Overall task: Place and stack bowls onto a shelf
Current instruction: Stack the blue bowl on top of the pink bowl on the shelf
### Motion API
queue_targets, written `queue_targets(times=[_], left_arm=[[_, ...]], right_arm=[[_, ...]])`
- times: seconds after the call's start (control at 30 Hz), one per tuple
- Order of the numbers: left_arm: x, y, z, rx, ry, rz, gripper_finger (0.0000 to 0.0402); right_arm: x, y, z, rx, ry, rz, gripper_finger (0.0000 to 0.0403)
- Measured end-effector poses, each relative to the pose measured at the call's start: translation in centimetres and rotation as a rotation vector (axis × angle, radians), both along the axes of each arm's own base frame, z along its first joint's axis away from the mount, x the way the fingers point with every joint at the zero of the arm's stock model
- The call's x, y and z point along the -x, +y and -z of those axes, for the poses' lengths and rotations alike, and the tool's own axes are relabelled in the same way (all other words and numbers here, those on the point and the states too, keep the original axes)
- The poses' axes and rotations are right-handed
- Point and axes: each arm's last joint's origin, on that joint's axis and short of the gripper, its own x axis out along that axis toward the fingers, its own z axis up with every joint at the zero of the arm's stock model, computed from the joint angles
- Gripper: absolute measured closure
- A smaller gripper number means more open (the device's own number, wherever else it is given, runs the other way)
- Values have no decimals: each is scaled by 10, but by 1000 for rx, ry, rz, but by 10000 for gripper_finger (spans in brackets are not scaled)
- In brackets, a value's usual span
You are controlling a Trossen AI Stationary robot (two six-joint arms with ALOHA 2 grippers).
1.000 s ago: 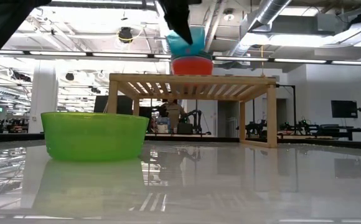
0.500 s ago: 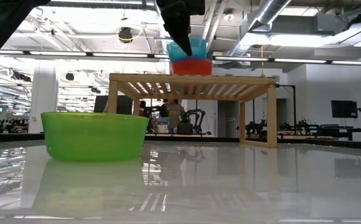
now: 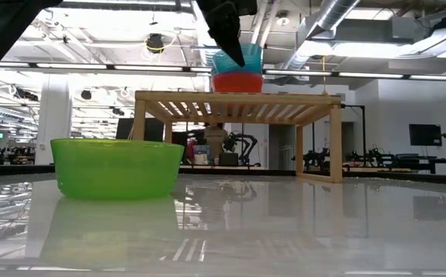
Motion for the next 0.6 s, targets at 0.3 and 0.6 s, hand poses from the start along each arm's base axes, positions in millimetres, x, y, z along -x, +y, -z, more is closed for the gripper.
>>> queue_targets(times=[0.3, 0.6], left_arm=[[-1, -3, 0, 34, -11, 69, 373], [-1, -2, 0, 5, 0, 63, 295]], right_arm=[[1, -1, 1, 0, 13, 13, 264], [1, -2, 2, 8, 19, 14, 264]])
